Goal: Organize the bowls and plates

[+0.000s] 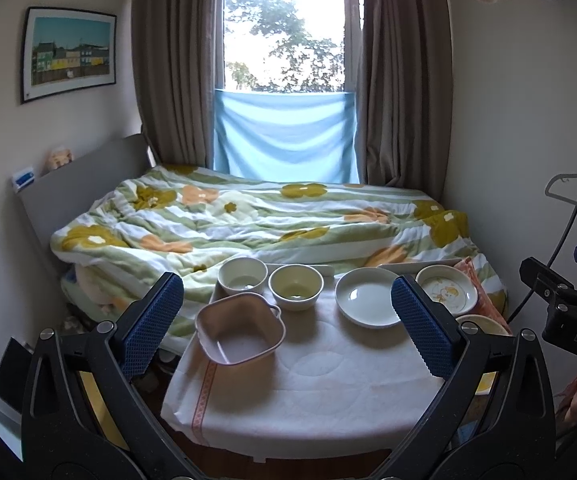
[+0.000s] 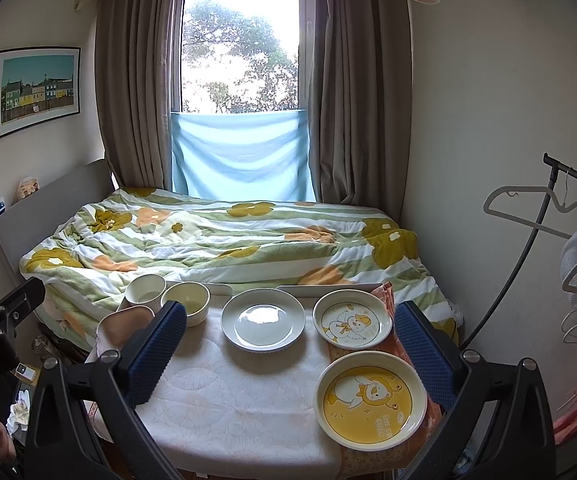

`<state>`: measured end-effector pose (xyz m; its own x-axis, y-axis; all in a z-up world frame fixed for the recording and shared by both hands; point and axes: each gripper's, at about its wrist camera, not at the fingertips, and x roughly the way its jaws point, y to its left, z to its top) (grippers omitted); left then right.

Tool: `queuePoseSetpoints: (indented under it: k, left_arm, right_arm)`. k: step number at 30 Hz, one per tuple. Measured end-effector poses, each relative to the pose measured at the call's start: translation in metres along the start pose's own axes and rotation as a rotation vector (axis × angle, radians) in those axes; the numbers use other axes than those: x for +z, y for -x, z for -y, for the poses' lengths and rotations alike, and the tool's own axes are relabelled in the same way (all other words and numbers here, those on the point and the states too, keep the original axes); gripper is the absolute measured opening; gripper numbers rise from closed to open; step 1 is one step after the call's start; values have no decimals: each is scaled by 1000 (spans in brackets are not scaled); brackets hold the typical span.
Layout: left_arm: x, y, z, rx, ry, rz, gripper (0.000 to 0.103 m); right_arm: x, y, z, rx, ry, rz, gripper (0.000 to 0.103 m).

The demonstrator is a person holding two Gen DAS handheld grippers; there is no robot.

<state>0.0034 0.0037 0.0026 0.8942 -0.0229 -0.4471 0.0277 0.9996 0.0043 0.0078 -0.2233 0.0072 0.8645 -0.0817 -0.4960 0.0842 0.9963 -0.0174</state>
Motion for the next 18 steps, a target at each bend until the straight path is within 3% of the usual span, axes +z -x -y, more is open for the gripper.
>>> queuePoseSetpoints:
  k: [18]
  left_arm:
    - [4, 7, 0, 7, -11, 39, 103]
  right_arm:
    - [1, 3, -2, -7, 1, 7, 103]
